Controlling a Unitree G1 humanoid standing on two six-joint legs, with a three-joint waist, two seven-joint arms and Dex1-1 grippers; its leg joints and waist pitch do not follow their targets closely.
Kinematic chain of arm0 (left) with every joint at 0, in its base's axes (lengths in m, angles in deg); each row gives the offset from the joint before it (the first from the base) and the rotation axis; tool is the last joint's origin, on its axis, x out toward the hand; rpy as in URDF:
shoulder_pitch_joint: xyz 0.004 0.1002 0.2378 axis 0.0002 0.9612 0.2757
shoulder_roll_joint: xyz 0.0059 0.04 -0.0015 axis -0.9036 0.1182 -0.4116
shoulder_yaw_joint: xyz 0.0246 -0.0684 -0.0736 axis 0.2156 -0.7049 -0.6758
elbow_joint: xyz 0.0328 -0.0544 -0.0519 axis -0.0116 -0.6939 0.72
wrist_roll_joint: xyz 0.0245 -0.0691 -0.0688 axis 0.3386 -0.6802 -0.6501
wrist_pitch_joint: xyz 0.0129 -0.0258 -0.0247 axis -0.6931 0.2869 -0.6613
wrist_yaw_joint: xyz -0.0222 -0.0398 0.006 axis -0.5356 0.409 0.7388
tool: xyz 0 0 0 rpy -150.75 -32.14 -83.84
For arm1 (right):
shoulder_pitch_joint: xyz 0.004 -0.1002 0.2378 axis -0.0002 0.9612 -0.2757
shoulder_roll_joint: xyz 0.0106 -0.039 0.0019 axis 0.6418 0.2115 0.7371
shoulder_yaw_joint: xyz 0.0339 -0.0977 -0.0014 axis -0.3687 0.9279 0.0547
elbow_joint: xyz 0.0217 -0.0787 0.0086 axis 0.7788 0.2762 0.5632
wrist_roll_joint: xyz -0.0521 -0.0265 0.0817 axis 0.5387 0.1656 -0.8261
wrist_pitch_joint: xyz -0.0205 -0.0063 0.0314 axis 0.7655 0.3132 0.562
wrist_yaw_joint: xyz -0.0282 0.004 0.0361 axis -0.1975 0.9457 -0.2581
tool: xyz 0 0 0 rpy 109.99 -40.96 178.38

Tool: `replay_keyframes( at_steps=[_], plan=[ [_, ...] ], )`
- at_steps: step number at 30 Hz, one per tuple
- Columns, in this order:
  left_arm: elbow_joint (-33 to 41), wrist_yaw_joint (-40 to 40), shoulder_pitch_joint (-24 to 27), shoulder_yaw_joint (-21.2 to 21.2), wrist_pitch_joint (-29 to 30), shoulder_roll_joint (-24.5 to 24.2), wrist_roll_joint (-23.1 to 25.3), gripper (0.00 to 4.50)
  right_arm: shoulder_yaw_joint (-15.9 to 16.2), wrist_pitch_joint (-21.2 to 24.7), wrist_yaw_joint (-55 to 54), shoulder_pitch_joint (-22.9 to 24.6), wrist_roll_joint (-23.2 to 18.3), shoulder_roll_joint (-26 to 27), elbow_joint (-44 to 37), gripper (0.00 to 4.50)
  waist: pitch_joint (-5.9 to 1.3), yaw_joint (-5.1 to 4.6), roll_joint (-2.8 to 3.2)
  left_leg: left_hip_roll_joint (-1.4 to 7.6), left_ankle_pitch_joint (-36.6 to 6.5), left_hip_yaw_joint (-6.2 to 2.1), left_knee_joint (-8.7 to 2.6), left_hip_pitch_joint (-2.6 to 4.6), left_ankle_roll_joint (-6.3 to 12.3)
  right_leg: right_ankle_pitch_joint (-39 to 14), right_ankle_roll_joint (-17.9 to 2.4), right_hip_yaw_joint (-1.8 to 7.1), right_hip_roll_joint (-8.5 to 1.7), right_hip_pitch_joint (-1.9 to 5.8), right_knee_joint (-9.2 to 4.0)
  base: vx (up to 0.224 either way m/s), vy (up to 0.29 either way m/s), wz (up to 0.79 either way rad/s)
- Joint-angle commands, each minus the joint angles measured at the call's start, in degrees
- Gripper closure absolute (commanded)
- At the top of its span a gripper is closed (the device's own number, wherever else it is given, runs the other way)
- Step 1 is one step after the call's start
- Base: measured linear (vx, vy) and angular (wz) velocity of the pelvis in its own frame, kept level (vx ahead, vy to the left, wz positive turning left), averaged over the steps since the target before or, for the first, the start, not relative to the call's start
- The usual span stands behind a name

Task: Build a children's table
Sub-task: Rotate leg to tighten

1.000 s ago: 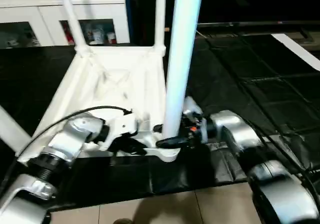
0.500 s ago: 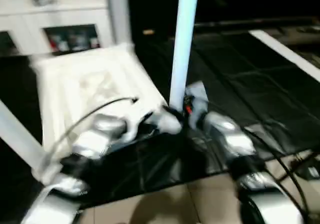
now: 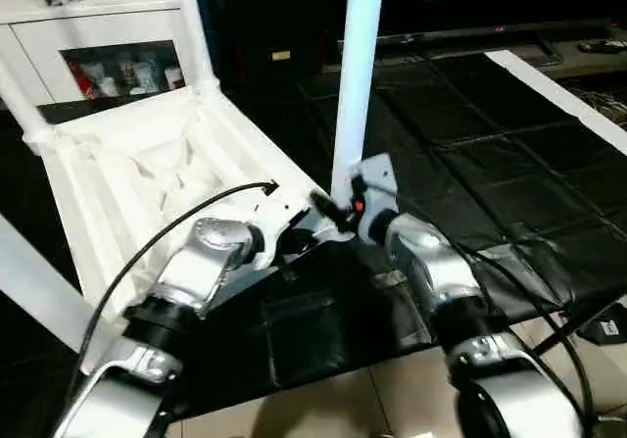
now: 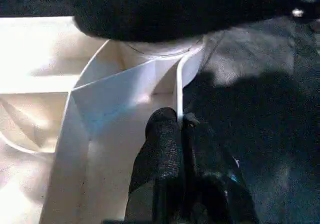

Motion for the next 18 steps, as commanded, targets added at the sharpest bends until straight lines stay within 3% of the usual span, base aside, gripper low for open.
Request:
replay_keyframes(
  at_steps=[1,3,9,13,18],
  plan=[
    [2.7,1.9,-0.4,0.4,-1.9,-0.6,-1.3,4.5,3.1,0.4,6.3,2.0,-1.4,0.3,-0.4,0.78,-3.96,0.48,0.29,0.71,-7.7,0.43,-2.92,-0.32,3.21,-4.8,-12.7,2.7,-4.12,3.9,-3.89,0.0,0.0,0.0],
    [2.3,3.5,-0.1,0.2,-1.9,-2.1,-1.5,4.5,3.3,-0.3,11.5,3.4,-2.4,-2.0,-2.3,0.48,-3.97,0.58,0.48,0.77,-7.6,0.4,-2.93,-0.24,3.48,-4.1,-13.2,2.65,-4.01,3.79,-3.72,0.0,0.0,0.0],
    [1.6,11.8,1.1,0.1,-5.5,-6.7,-3.6,4.5,3.4,-2.9,25.9,5.1,-5.2,-7.9,-2.9,0.09,-3.98,0.9,0.26,0.76,-8.0,0.43,-2.89,-0.27,3.85,-5.9,-13.3,2.6,-4.07,3.86,-3.88,0.0,0.0,0.0],
    [1.7,18.4,2.3,1.2,-10.3,-9.9,-4.4,4.5,5.1,-1.2,35.3,5.2,-7.3,-11.0,-4.2,0.09,-4.09,1.63,0.41,1.0,-7.0,0.56,-2.67,-0.26,4.82,-4.0,-14.1,2.44,-3.84,3.76,-3.59,0.0,0.0,0.0],
    [2.3,25.2,3.2,3.3,-13.1,-14.1,-4.5,4.5,5.3,0.5,42.2,1.2,-8.5,-12.3,-1.9,0.09,-4.17,2.28,0.53,1.22,-7.8,0.54,-2.69,0.04,4.41,-3.3,-15.3,2.36,-4.0,3.46,-3.16,0.0,0.0,0.0]
  ],
)
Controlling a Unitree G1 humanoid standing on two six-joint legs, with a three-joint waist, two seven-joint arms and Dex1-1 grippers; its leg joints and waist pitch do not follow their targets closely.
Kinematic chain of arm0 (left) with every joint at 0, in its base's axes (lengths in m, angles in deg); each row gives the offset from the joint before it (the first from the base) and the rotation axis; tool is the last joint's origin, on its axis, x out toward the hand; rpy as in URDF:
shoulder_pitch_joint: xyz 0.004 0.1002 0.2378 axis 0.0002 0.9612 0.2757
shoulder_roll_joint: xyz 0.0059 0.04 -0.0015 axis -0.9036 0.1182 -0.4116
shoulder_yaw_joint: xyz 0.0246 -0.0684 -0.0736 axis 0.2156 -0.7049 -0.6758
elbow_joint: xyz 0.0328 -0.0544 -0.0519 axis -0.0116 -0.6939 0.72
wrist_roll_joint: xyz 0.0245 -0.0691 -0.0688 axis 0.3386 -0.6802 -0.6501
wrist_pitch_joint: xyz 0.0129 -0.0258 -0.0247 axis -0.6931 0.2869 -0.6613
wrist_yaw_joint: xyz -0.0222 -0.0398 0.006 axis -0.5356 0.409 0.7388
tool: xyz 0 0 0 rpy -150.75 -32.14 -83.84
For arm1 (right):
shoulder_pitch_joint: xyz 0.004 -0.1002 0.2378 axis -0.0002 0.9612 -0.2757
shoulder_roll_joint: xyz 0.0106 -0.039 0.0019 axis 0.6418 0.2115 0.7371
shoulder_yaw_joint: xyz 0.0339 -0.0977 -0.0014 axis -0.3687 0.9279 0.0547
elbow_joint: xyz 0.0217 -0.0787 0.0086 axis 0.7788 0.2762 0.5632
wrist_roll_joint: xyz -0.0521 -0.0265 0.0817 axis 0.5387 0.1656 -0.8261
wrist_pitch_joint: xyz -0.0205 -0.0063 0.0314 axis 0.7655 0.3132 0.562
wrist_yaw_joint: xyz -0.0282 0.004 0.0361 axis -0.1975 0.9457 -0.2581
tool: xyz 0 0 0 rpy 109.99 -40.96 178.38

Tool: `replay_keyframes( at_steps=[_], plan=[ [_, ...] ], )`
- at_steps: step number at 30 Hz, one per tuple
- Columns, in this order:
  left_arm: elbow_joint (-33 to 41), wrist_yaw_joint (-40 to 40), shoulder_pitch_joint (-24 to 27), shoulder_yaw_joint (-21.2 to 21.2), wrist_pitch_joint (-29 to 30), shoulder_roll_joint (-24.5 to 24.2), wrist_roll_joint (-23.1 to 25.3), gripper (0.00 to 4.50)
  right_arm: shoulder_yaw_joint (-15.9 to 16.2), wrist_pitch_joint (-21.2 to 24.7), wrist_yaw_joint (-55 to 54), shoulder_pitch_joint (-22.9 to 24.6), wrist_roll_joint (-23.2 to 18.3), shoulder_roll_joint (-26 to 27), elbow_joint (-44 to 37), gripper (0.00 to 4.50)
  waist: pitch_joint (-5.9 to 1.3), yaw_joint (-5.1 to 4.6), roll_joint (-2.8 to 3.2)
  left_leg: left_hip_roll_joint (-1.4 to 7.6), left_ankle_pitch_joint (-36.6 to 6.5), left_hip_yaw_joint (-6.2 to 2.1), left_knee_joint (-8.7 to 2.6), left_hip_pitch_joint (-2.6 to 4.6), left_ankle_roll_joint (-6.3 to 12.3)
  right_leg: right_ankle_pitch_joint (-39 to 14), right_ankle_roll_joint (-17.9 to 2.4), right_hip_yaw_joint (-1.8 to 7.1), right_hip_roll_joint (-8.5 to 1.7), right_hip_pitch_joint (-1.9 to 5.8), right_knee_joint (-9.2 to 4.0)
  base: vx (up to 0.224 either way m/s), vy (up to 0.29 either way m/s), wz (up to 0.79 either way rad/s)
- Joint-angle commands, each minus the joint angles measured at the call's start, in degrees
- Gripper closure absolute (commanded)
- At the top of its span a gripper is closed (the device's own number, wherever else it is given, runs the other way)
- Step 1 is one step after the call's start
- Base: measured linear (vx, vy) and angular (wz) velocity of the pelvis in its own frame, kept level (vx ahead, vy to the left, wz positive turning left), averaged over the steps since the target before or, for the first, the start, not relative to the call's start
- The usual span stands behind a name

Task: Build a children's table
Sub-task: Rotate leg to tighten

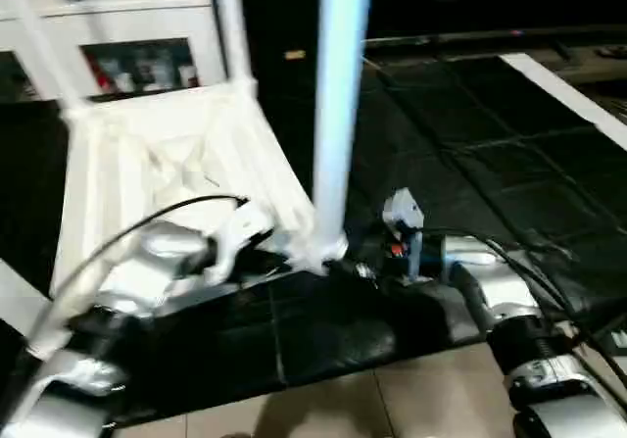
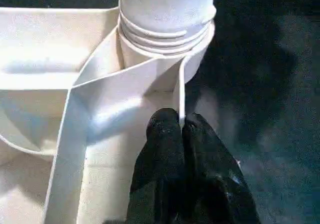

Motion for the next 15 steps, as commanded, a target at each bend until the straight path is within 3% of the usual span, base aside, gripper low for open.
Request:
replay_keyframes(
  at_steps=[1,3,6,7,9,15],
  plan=[
    [2.2,5.1,-0.1,2.3,-2.4,-1.1,-0.6,4.5,1.2,0.3,4.8,-3.0,-0.4,-0.4,1.1,0.09,-4.1,0.12,0.48,1.06,-8.2,0.59,-2.97,0.02,4.23,-3.9,-15.1,2.47,-3.99,3.49,-3.39,0.0,0.0,0.0],
    [2.2,6.8,0.0,3.3,-3.7,-2.0,0.1,4.5,2.0,0.3,7.1,-4.5,-0.1,-0.3,2.4,0.09,-4.11,0.53,0.23,1.13,-8.5,0.56,-3.01,0.09,3.78,-5.5,-15.0,2.5,-4.14,3.43,-3.26,0.0,0.0,0.0],
    [2.3,8.2,0.1,4.1,-4.8,-2.7,0.4,4.5,3.0,0.0,9.0,-6.0,0.5,0.0,4.2,0.09,-4.1,1.06,0.35,1.26,-9.1,0.75,-2.99,0.53,3.19,-5.9,-14.8,2.67,-4.17,3.02,-3.36,0.0,0.0,0.0],
    [2.4,8.5,0.2,4.2,-5.0,-2.8,0.4,4.5,3.3,-0.1,9.4,-6.4,0.6,0.2,4.8,0.09,-4.12,1.09,0.02,1.27,-9.0,0.76,-3.03,0.37,3.17,-5.8,-14.8,2.66,-4.2,3.17,-3.32,0.0,0.0,0.0],
    [2.9,9.7,0.4,4.5,-5.5,-3.1,0.4,4.5,4.2,-0.2,10.6,-7.5,1.2,0.6,6.3,0.09,-4.23,1.42,0.18,1.31,-8.3,0.71,-3.03,0.23,2.75,-5.0,-14.8,2.56,-4.21,3.23,-3.06,0.0,0.0,0.0],
    [2.4,10.2,0.1,5.4,-6.9,-3.1,0.5,4.5,5.3,-0.1,13.7,-10.0,1.7,1.4,10.1,0.78,-4.21,1.86,-0.17,1.32,-8.3,0.81,-2.98,0.19,2.52,-6.3,-14.0,2.61,-4.31,3.17,-3.05,0.0,0.0,0.0]
  ],
)
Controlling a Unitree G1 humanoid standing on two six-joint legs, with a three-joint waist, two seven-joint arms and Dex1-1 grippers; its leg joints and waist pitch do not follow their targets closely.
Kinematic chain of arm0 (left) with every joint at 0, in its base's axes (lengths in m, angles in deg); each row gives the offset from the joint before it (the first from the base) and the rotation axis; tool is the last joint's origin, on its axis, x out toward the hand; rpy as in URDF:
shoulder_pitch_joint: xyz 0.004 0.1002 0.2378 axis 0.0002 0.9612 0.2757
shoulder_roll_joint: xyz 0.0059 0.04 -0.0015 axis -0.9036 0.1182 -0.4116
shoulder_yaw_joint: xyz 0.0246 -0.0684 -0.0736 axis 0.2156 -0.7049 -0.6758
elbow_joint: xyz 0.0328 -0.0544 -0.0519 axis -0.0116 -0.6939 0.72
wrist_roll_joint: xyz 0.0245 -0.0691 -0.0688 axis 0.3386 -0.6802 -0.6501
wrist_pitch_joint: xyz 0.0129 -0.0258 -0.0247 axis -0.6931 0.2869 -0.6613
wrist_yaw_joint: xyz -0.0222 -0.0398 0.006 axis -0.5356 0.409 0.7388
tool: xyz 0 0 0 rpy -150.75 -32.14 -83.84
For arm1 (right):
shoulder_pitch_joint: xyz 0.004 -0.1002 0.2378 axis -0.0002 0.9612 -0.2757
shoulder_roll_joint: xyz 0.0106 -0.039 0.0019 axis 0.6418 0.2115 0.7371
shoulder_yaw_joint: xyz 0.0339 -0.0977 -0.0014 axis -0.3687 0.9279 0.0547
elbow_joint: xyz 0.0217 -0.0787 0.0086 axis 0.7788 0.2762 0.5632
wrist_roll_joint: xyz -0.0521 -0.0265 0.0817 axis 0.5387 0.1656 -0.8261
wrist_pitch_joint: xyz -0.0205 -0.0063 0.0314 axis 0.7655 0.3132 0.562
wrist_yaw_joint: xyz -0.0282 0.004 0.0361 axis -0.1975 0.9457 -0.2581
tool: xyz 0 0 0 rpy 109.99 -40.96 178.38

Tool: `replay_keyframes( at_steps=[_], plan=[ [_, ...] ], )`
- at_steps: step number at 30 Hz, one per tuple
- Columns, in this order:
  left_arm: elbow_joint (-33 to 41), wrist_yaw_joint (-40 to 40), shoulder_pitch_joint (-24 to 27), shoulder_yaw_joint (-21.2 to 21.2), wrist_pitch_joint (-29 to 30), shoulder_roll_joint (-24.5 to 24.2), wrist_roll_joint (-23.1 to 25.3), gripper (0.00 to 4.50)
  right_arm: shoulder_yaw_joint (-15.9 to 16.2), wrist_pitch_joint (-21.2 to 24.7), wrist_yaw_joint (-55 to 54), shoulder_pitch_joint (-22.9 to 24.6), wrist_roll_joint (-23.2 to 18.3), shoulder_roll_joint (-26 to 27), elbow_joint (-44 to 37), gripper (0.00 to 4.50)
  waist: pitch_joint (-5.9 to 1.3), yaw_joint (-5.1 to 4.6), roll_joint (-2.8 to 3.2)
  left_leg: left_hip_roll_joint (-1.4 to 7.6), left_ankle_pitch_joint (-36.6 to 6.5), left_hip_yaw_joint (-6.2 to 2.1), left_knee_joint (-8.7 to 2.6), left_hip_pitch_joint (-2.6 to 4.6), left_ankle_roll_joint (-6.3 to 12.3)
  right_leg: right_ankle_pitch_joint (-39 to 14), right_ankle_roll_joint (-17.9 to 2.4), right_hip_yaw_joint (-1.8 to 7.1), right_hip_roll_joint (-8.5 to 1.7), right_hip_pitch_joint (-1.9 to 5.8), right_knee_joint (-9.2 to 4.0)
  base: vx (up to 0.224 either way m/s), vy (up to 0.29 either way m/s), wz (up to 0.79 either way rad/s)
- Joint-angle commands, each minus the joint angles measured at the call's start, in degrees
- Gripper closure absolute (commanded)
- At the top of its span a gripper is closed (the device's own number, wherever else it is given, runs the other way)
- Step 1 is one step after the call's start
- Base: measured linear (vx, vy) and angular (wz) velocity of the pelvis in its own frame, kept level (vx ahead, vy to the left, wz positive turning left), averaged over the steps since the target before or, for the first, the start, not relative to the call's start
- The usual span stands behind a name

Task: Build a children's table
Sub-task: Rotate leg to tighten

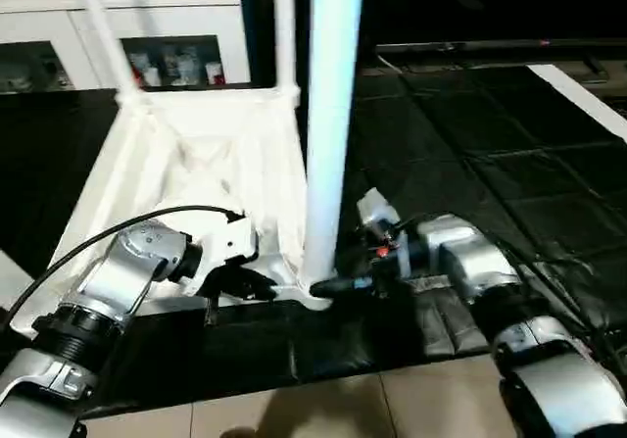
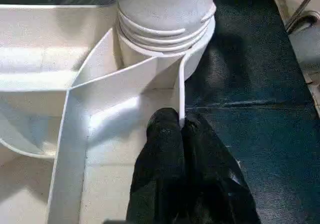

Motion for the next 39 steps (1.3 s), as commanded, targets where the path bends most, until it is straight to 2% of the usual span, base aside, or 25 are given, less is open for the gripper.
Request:
replay_keyframes(
  at_steps=[1,8,10,11,15,17,19,21,22,24,25,26,27,28,29,30,31,32,33,34,35,36,39],
  plan=[
    [1.4,2.7,-0.2,2.4,-1.2,0.1,0.2,4.5,0.8,-0.2,1.5,-1.2,0.6,-0.2,0.7,0.78,-4.12,-0.5,-0.02,1.06,-8.1,0.61,-3.39,0.31,2.41,-6.5,-13.7,2.65,-4.25,3.13,-3.25,0.0,0.0,0.0],
    [1.2,2.5,-0.5,2.5,-1.3,0.5,0.4,4.5,0.6,-0.7,2.1,-2.4,0.5,0.3,2.8,1.24,-4.2,-0.49,-0.09,1.03,-7.6,0.66,-3.31,0.31,2.24,-5.8,-13.6,2.62,-4.19,3.11,-3.1,0.0,0.0,0.0],
    [1.3,2.4,-0.2,2.3,-1.6,0.5,0.5,4.5,0.7,-0.9,2.4,-2.7,0.6,0.6,3.6,1.54,-4.22,-0.5,-0.07,1.03,-7.8,0.66,-3.29,0.3,2.24,-6.1,-13.6,2.62,-4.21,3.12,-3.11,0.0,0.0,0.0],
    [1.2,2.4,-0.1,2.4,-1.8,0.4,0.6,4.5,0.6,-0.9,2.7,-2.7,0.6,0.7,3.8,1.54,-4.19,-0.46,0.12,1.06,-8.0,0.63,-3.31,0.31,2.2,-6.5,-13.6,2.63,-4.24,3.06,-3.13,0.0,0.0,0.0],
    [0.8,2.1,-0.1,2.5,-2.1,0.3,0.8,4.5,0.3,-1.0,3.3,-2.8,0.7,0.9,4.2,1.91,-4.15,-0.47,0.03,1.09,-8.6,0.62,-3.32,0.3,1.86,-7.0,-13.5,2.65,-4.22,3.06,-3.17,0.0,0.0,0.0],
    [0.4,1.0,-0.2,2.3,-1.6,0.5,1.3,4.5,0.1,-1.0,2.8,-2.6,0.7,1.0,4.2,2.03,-4.12,-0.49,0.15,1.1,-9.3,0.63,-3.32,0.38,1.7,-7.9,-13.3,2.66,-4.23,2.96,-3.27,0.0,0.0,0.0],
    [0.1,-1.6,-0.4,1.7,1.4,1.4,1.5,4.5,-0.1,-1.7,0.3,-1.7,1.0,1.4,3.4,2.11,-4.0,-0.55,0.16,1.09,-10.2,0.65,-3.37,0.44,1.41,-8.9,-13.2,2.69,-4.2,2.89,-3.37,0.0,0.0,0.0],
    [0.1,-2.6,-0.4,1.3,2.7,1.9,1.4,4.5,-0.1,-2.3,-1.6,-1.2,1.4,1.6,3.1,2.26,-3.73,-0.59,0.09,1.03,-11.9,0.63,-3.5,0.48,0.84,-12.6,-12.4,2.75,-4.3,2.82,-3.75,0.0,0.0,0.0],
    [0.5,-5.9,-0.4,0.1,5.7,3.7,0.9,4.5,-0.1,-3.5,-6.6,-0.1,2.8,2.1,2.4,2.33,-3.61,-0.67,0.08,1.08,-12.4,0.68,-3.59,0.56,0.55,-13.9,-12.1,2.84,-4.39,2.76,-3.95,0.0,0.0,0.0],
    [1.0,-10.8,-0.6,-1.8,9.1,6.6,0.1,4.5,-1.4,-1.7,-14.0,1.2,3.1,3.7,1.1,2.38,-3.32,-0.9,-0.05,0.89,-14.4,0.57,-3.79,0.94,-0.49,-19.7,-10.1,2.98,-4.41,2.69,-4.53,0.0,0.0,0.0],
    [1.0,-13.1,-0.8,-2.5,10.2,8.0,-0.1,4.5,-2.2,-0.4,-17.6,1.7,3.0,4.7,0.6,2.44,-3.33,-1.1,0.06,0.79,-14.8,0.33,-3.9,0.75,-0.72,-22.1,-9.2,2.84,-4.46,2.82,-4.7,0.0,0.0,0.0],
    [1.1,-15.2,-1.0,-3.2,11.4,9.3,-0.2,4.5,-3.1,0.7,-21.4,2.0,2.9,5.8,0.2,2.44,-3.33,-1.1,0.06,0.79,-14.8,0.33,-3.9,0.75,-0.72,-22.1,-9.2,2.84,-4.46,2.82,-4.7,0.0,0.0,0.0],
    [1.1,-17.5,-1.4,-3.7,12.7,10.8,-0.3,4.5,-4.1,2.2,-25.5,2.4,2.7,7.2,-0.1,2.46,-3.11,-1.72,-0.19,0.54,-15.2,0.28,-4.05,0.71,-1.28,-25.3,-7.5,2.68,-4.37,2.72,-5.21,-0.05,-0.003,-0.06],
    [1.0,-19.2,-1.8,-4.1,13.6,12.1,-0.3,4.5,-4.8,3.5,-28.6,2.6,2.5,8.4,-0.4,2.48,-3.19,-2.19,-0.3,0.42,-15.3,0.23,-4.0,0.55,-1.44,-26.2,-7.0,2.63,-4.34,2.88,-5.16,-0.05,-0.003,-0.06],
    [0.7,-22.9,-2.7,-5.1,15.1,14.5,-0.3,4.5,-6.7,5.9,-35.8,2.6,2.1,10.9,-0.1,2.49,-3.28,-2.62,-0.11,0.26,-14.8,0.03,-4.01,0.15,-1.26,-27.6,-6.1,2.45,-4.46,3.12,-5.39,0.0,0.0,0.0],
    [0.7,-23.2,-2.8,-5.1,15.2,14.7,-0.3,4.5,-6.8,6.0,-36.4,2.5,2.0,11.1,-0.1,2.49,-3.27,-3.15,-0.18,0.18,-14.6,0.07,-3.97,0.25,-1.18,-27.8,-5.7,2.44,-4.33,2.82,-5.67,0.0,0.0,0.0],
    [0.5,-24.5,-3.1,-5.5,15.7,15.5,-0.2,4.5,-7.6,6.8,-39.2,2.4,1.9,11.9,0.2,2.49,-3.27,-3.15,-0.18,0.18,-14.6,0.07,-3.97,0.25,-1.18,-27.8,-5.7,2.44,-4.33,2.82,-5.67,0.0,0.0,0.0],
    [0.1,-27.4,-3.9,-6.3,16.5,17.5,-0.3,4.5,-8.2,7.3,-43.2,2.1,2.1,13.4,0.8,2.49,-3.35,-3.62,-0.08,0.08,-13.7,0.07,-3.86,-0.05,-0.92,-26.5,-5.7,2.43,-4.22,2.93,-5.66,0.0,0.0,0.0],
    [-0.3,-29.7,-4.5,-7.0,17.1,19.1,-0.3,4.5,-8.2,7.0,-45.9,2.0,2.6,14.4,1.0,2.49,-3.35,-3.73,-0.1,0.06,-13.6,0.11,-3.8,0.08,-0.96,-26.0,-5.8,2.43,-4.13,2.71,-5.68,0.0,0.0,0.0],
    [-0.6,-32.2,-5.2,-7.7,17.6,20.7,-0.1,4.5,-7.7,6.2,-47.8,1.9,3.4,15.3,1.2,2.49,-3.48,-3.75,-0.14,0.02,-14.4,0.12,-3.63,0.52,-0.76,-25.9,-6.2,2.42,-4.12,2.49,-5.81,0.0,0.0,0.0],
    [-1.0,-34.1,-5.7,-8.2,17.9,22.1,0.0,4.5,-7.3,5.6,-49.2,1.6,4.1,16.0,1.5,2.49,-3.43,-3.88,0.43,0.06,-14.3,0.1,-3.65,0.39,-0.69,-24.4,-6.9,2.47,-4.07,2.47,-5.58,0.0,0.0,0.0],
    [-0.9,-35.8,-6.0,-8.4,18.6,23.5,0.3,4.5,-6.7,4.5,-52.0,1.2,5.7,16.6,1.6,2.49,-3.52,-3.99,0.27,0.11,-14.2,0.11,-3.64,0.33,-0.52,-22.8,-7.3,2.45,-3.97,2.55,-5.52,0.0,0.0,0.0],
    [-0.7,-36.7,-6.2,-7.5,18.5,24.4,1.5,4.5,-7.0,4.2,-54.0,0.6,6.2,17.4,1.6,2.49,-3.64,-4.14,0.22,0.06,-13.3,0.12,-3.65,0.13,-0.05,-19.4,-8.3,2.53,-3.84,2.76,-5.22,0.0,0.0,0.0]
  ],
)
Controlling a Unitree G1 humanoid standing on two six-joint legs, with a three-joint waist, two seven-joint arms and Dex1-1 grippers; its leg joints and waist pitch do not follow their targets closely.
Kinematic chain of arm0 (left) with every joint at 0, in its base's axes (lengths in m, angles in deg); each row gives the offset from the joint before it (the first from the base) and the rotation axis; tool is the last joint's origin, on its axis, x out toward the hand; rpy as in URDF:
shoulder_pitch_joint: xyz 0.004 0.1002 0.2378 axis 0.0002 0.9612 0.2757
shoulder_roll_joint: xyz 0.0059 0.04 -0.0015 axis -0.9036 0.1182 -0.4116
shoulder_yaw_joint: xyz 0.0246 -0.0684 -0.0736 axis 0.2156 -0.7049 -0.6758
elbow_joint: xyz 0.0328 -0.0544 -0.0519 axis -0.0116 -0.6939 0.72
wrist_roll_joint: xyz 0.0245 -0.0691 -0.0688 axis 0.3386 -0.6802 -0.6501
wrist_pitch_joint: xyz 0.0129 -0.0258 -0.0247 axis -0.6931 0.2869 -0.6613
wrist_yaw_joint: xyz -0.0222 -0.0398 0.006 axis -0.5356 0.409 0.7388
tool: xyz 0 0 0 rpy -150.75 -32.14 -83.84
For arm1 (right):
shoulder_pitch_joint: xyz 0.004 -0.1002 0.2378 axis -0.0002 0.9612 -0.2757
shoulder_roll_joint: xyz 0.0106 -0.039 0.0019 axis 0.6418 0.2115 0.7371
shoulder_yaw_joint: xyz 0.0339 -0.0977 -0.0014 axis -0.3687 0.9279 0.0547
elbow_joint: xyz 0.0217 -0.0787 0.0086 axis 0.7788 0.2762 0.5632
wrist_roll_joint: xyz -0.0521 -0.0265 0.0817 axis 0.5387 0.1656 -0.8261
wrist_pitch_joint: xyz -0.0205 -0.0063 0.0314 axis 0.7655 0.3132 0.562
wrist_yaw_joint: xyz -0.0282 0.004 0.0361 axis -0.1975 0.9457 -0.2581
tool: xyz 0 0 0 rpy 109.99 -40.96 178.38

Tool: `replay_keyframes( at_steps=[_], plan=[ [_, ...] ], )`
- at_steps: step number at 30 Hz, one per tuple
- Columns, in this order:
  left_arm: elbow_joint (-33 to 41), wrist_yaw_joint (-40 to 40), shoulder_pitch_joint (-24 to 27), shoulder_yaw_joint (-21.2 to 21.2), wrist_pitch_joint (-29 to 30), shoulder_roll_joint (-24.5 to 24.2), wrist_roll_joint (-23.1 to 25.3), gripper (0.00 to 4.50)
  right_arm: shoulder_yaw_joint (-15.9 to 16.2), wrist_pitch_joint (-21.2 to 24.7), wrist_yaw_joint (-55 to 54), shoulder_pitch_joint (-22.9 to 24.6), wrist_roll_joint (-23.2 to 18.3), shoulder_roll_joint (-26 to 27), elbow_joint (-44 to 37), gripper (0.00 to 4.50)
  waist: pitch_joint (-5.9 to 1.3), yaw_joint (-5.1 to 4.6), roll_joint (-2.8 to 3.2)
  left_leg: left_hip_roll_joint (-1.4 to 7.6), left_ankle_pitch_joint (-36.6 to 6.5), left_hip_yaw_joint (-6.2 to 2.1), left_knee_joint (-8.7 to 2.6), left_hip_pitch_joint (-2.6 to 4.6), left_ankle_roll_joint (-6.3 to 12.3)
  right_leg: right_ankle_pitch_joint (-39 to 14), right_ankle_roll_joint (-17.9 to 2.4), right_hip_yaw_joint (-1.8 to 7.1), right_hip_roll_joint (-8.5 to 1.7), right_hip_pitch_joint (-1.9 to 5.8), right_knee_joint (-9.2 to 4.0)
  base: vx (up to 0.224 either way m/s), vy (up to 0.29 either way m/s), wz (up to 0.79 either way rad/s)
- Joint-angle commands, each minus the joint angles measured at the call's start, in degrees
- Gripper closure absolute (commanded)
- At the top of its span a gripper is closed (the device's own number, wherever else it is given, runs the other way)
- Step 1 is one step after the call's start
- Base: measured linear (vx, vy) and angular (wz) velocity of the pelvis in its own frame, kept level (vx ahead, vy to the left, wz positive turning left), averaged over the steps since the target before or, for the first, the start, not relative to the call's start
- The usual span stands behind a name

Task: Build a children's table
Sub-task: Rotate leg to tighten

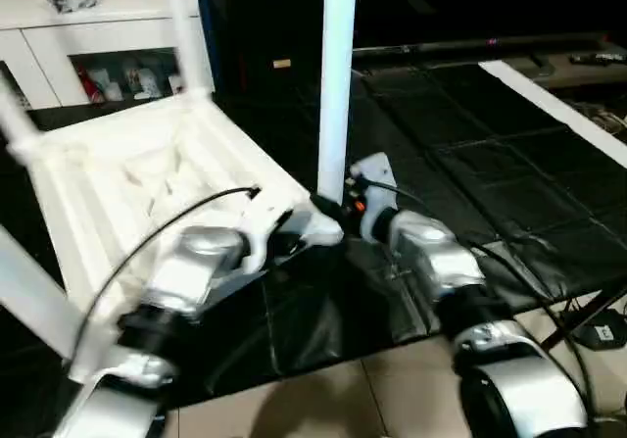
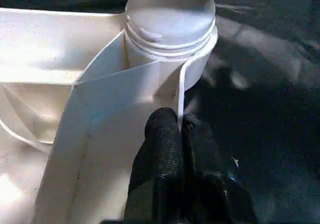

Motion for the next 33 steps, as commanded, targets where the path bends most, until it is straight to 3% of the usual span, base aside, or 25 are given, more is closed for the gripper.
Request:
replay_keyframes(
  at_steps=[1,4,6,9,15,17,18,24,26,33],
  plan=[
    [2.4,-0.3,-3.2,1.8,-1.7,3.4,-1.3,4.5,4.2,2.0,2.1,0.5,0.3,5.2,1.7,1.82,-3.63,0.38,0.56,0.13,-12.6,0.08,-3.89,-0.37,0.3,-17.0,-9.2,2.51,-3.91,2.87,-5.44,0.0,0.0,0.0],
    [3.1,0.5,-2.7,2.3,-1.6,2.5,-1.2,4.5,4.6,1.6,3.3,1.4,0.6,4.7,0.1,1.83,-3.84,0.38,0.46,0.14,-10.8,0.24,-3.71,-0.42,1.05,-11.4,-10.8,2.58,-3.83,3.13,-4.94,0.0,0.0,0.0],
    [3.6,1.4,-2.3,2.6,-1.8,1.5,-1.1,4.5,5.0,1.4,4.9,2.3,0.7,4.1,-0.9,1.55,-3.98,0.46,0.43,0.16,-8.4,0.3,-3.67,-0.53,1.72,-7.3,-11.7,2.55,-3.82,3.4,-4.6,0.0,0.0,0.0],
    [4.3,3.4,-1.6,3.2,-2.1,0.1,-1.2,4.5,5.6,0.2,8.3,3.4,0.4,2.5,-1.8,1.38,-4.05,0.4,0.48,0.25,-8.1,0.33,-3.69,-0.5,2.17,-5.4,-12.6,2.5,-3.86,3.57,-4.42,0.0,0.0,0.0],
    [4.9,8.2,-0.3,3.9,-3.1,-2.9,-1.3,4.5,6.4,-0.4,17.2,5.0,-0.8,-2.3,-4.2,0.94,-3.84,0.35,0.58,0.33,-9.3,0.41,-3.76,-0.39,2.55,-6.6,-13.0,2.5,-3.84,3.62,-4.7,0.0,0.0,0.0],
    [4.5,9.2,-0.3,3.9,-3.8,-3.6,-1.3,4.5,6.4,0.1,19.5,5.1,-1.4,-3.5,-4.8,0.8,-3.76,0.6,0.59,0.41,-10.3,0.47,-3.76,-0.12,2.54,-8.2,-13.1,2.59,-3.9,3.46,-4.86,0.0,0.0,0.0],
    [3.7,10.8,-0.4,3.8,-4.7,-5.0,-1.4,4.5,6.5,1.1,23.6,5.3,-2.2,-5.6,-5.9,0.66,-3.76,0.73,0.23,0.42,-10.5,0.52,-3.78,-0.07,2.63,-8.6,-13.0,2.58,-3.82,3.46,-4.96,0.0,0.0,0.0],
    [1.8,17.2,-1.0,4.3,-8.7,-9.7,-1.6,4.5,7.3,3.5,33.6,4.5,-2.3,-11.3,-6.3,0.19,-3.88,1.87,0.37,0.62,-9.0,0.58,-3.62,-0.11,3.0,-6.4,-13.3,2.51,-3.82,3.38,-4.49,0.0,0.0,0.0],
    [1.9,22.7,-0.5,5.3,-11.7,-11.9,-2.2,4.5,8.1,3.5,38.7,3.9,-2.9,-13.3,-6.3,0.03,-3.9,2.08,0.3,0.57,-8.7,0.55,-3.62,-0.15,3.04,-6.5,-13.3,2.46,-3.88,3.47,-4.51,0.0,0.0,0.0],
    [1.5,31.6,0.5,8.4,-17.4,-16.1,-2.2,4.5,9.3,3.2,49.9,1.7,-3.9,-17.2,-5.0,0.03,-4.09,2.89,0.45,0.88,-8.5,0.67,-3.5,0.0,3.08,-5.2,-14.2,2.39,-3.9,3.26,-4.1,0.0,0.0,0.0]
  ],
)
